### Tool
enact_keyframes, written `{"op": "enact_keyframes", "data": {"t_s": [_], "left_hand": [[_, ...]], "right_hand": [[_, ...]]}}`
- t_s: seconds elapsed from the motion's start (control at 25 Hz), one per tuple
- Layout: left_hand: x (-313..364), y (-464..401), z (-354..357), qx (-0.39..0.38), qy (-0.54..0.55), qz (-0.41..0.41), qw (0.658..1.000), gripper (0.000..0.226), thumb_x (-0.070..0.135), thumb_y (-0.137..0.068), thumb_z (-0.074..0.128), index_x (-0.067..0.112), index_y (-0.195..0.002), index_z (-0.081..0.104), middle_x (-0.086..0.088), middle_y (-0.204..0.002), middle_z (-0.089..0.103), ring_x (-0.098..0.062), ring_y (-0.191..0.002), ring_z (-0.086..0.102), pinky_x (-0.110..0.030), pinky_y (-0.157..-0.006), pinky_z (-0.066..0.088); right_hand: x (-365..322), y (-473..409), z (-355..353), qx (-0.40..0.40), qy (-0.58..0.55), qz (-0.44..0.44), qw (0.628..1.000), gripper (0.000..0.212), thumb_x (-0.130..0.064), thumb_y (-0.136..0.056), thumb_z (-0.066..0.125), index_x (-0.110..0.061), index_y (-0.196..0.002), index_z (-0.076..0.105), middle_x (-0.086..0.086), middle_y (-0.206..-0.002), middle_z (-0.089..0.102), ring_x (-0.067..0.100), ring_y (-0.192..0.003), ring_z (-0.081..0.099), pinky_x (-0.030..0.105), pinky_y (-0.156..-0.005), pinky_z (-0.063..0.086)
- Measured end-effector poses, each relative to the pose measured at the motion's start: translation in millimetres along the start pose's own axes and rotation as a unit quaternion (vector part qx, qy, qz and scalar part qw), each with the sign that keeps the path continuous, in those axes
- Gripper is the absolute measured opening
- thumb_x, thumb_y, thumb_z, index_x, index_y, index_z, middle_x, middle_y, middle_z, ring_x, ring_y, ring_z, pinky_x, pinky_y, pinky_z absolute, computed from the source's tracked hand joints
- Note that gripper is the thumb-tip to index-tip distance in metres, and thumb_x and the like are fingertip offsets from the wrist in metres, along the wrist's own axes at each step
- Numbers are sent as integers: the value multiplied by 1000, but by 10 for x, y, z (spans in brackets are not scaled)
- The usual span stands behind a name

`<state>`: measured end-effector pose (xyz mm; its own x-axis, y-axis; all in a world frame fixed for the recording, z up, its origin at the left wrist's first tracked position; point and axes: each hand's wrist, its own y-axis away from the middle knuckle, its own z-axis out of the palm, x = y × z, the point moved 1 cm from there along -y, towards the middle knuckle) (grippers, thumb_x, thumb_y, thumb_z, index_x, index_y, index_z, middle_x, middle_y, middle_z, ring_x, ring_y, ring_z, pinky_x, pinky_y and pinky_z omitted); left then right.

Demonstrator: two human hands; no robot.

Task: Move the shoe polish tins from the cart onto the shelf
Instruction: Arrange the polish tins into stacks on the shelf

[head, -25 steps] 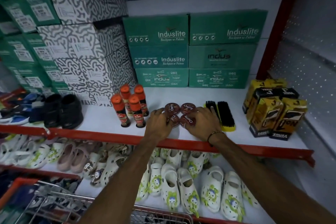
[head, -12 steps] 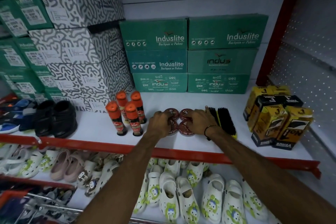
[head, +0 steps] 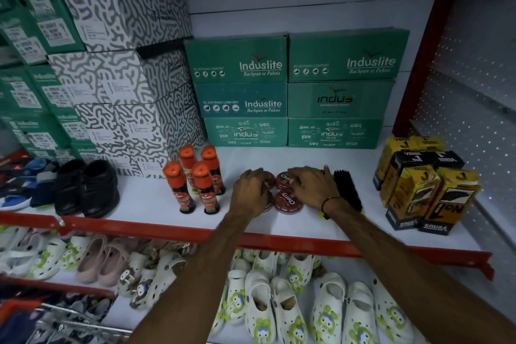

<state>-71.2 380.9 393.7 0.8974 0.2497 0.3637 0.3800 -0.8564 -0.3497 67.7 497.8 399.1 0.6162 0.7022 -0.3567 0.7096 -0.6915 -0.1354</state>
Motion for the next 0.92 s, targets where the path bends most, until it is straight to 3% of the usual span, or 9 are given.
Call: {"op": "enact_keyframes", "data": {"t_s": [0.08, 0.16, 0.28, 0.36, 0.44, 0.6, 0.92], "left_hand": [[181, 5, 67, 21, 14, 42, 999, 30, 18, -91, 54, 12, -118, 68, -8, -117, 72, -30, -109, 62, -44, -97, 49], [404, 9, 193, -17, 10, 83, 996, 39, 33, -86, 56, 15, -120, 65, -7, -116, 71, -31, -113, 61, -44, -101, 44], [696, 60, 401, -90, -10, 105, 990, 73, 53, -82, 64, 18, -144, 49, -13, -133, 64, -32, -130, 52, -44, -110, 37], [831, 90, 488, -107, -10, 110, 988, 83, 54, -77, 70, 21, -148, 44, -16, -132, 65, -36, -128, 52, -45, -109, 38], [906, 104, 529, -101, 4, 131, 986, 79, 43, -74, 76, 18, -143, 48, -18, -119, 72, -38, -116, 61, -43, -101, 43], [973, 101, 542, -60, 30, 138, 988, 72, 26, -70, 78, 13, -138, 55, -18, -100, 77, -37, -96, 70, -32, -81, 46], [960, 90, 586, -84, 38, 124, 988, 79, 28, -76, 76, 11, -147, 45, -20, -114, 73, -35, -107, 66, -35, -95, 48]], "right_hand": [[168, 78, -140, 38, -46, 19, 998, 48, -26, -101, 52, -28, -149, 49, -1, -157, 48, 23, -149, 39, 55, -127, 16], [395, 203, -299, 51, -57, 37, 996, 53, -22, -96, 58, -25, -148, 49, 3, -157, 47, 26, -146, 43, 53, -124, 28], [691, 453, -473, 2, -32, 53, 998, 60, -21, -87, 68, -20, -145, 52, 10, -150, 54, 31, -135, 53, 47, -111, 47], [804, 609, -497, -46, -21, 48, 998, 55, -20, -84, 71, -18, -138, 58, 13, -138, 61, 34, -124, 60, 45, -100, 54], [863, 707, -475, -70, -14, 52, 996, 52, -20, -83, 72, -19, -133, 62, 13, -136, 61, 36, -123, 60, 46, -99, 55], [915, 764, -450, -66, -6, 42, 997, 62, -16, -83, 72, -19, -143, 55, 11, -151, 49, 33, -138, 49, 48, -113, 46], [932, 738, -455, -70, 3, 37, 997, 66, -17, -84, 72, -19, -147, 51, 9, -158, 41, 30, -145, 42, 46, -118, 40]]}}
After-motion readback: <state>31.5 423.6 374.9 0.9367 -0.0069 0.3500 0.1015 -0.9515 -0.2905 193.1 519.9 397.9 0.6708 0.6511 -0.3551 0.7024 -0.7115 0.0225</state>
